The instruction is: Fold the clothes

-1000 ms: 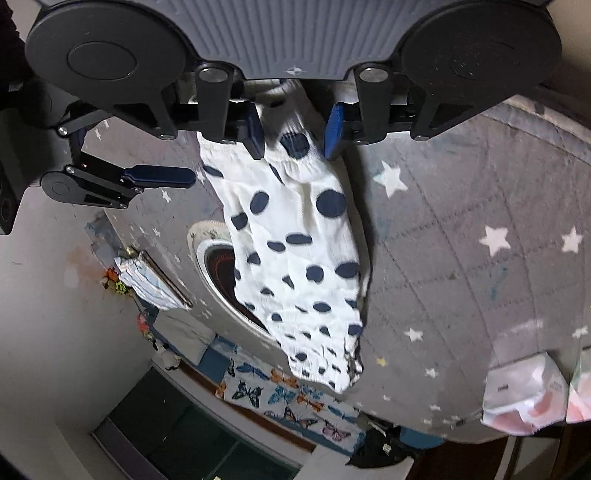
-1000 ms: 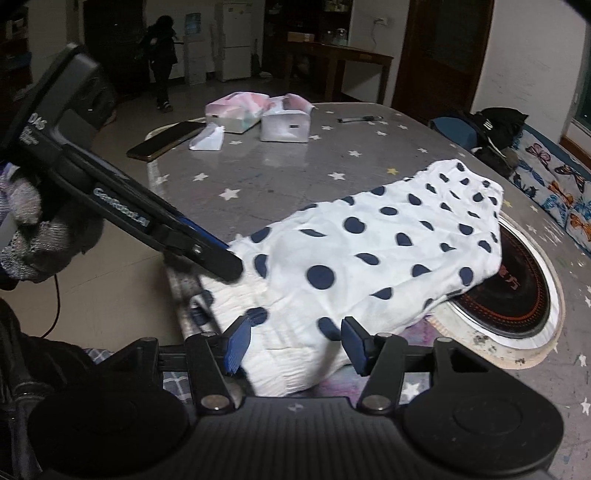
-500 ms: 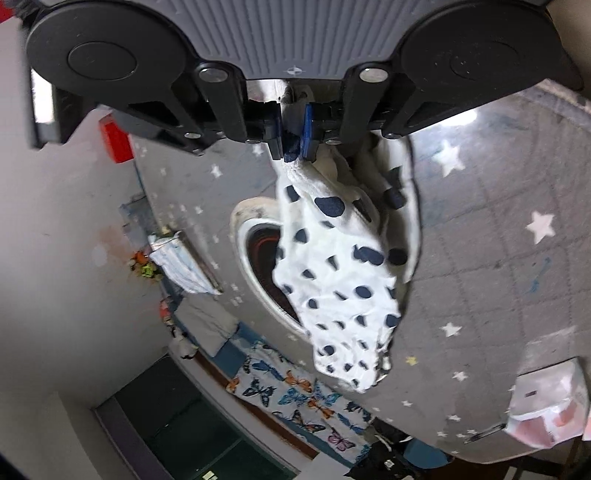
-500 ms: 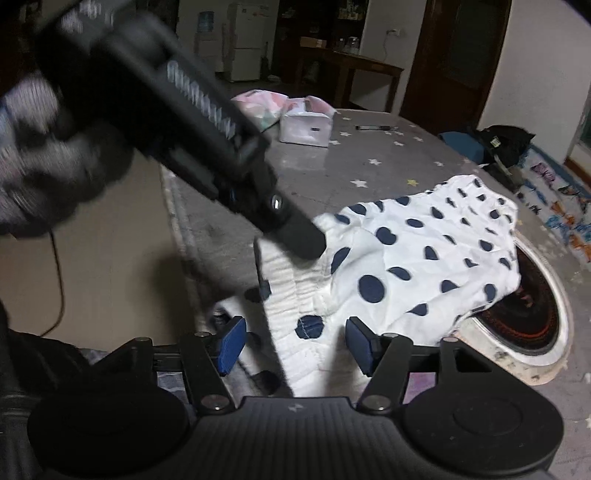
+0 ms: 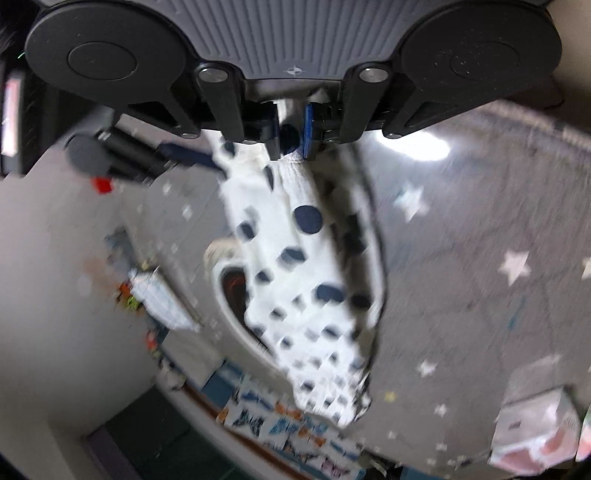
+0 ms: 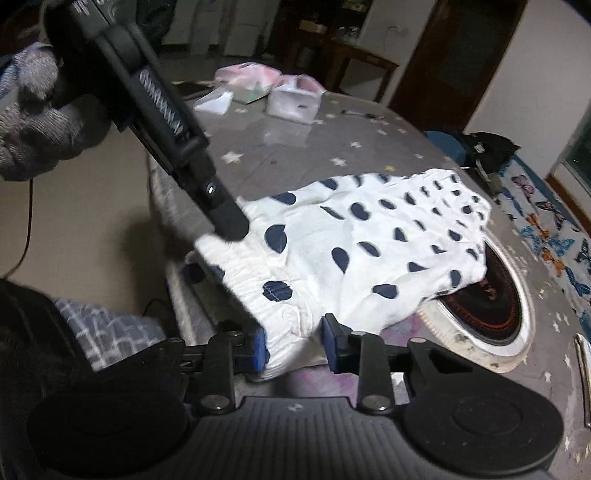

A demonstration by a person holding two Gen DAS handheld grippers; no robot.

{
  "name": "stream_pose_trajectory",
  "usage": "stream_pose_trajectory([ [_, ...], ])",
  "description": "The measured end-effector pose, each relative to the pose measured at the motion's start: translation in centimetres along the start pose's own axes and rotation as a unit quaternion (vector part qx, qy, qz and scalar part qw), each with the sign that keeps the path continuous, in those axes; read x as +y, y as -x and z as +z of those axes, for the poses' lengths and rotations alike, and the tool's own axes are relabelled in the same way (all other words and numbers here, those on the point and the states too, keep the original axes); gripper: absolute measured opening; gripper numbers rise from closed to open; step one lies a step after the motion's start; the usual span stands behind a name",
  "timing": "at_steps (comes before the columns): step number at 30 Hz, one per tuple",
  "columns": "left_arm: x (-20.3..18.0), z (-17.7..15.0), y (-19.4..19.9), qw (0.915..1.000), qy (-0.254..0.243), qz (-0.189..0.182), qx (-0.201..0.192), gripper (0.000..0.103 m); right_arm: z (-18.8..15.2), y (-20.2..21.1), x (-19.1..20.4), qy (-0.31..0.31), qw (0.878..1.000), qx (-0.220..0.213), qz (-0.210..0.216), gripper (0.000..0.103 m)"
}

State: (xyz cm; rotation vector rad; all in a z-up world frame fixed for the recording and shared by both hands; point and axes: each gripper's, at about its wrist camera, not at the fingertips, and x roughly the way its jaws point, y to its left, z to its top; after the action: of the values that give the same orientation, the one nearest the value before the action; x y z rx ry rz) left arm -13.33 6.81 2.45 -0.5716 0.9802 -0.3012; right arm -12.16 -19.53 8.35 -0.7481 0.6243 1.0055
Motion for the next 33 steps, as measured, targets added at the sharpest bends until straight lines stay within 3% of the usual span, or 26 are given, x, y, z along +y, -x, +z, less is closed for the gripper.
stream_pose_trajectory([
  [2,0.2,0.0,0.5,1.0000,-0.008,0.003,-0.004,0.018,0.0,-0.1,0.0,0.005,1.000,0.001,0.009,0.039],
  [8,-0.8,1.6,3.1,0.9971,-0.048,-0.005,-0.059,0.018,0.2,1.5,-1.7,-0.013,0.999,-0.005,0.046,0.045],
  [13,-1.7,4.1,1.8,0.9943,-0.060,-0.032,-0.082,0.015,0.6,2.5,-4.1,-0.070,0.994,-0.016,0.078,0.048],
  [17,-2.3,5.5,-1.2,0.9932,-0.081,-0.047,-0.069,0.015,1.0,2.3,-5.8,-0.107,0.990,-0.028,0.089,0.048],
  [23,-0.9,5.4,-4.8,0.9960,-0.081,-0.032,-0.020,0.015,1.1,2.5,-7.5,-0.142,0.983,-0.036,0.111,0.048],
  [28,-0.2,4.9,-5.1,0.9964,-0.077,-0.036,-0.001,0.015,1.5,1.9,-9.8,-0.155,0.984,-0.037,0.075,0.048],
  [33,-0.9,6.5,-4.2,0.9952,-0.083,-0.044,-0.027,0.015,2.1,-1.3,-14.0,-0.192,0.980,-0.045,0.025,0.047],
])
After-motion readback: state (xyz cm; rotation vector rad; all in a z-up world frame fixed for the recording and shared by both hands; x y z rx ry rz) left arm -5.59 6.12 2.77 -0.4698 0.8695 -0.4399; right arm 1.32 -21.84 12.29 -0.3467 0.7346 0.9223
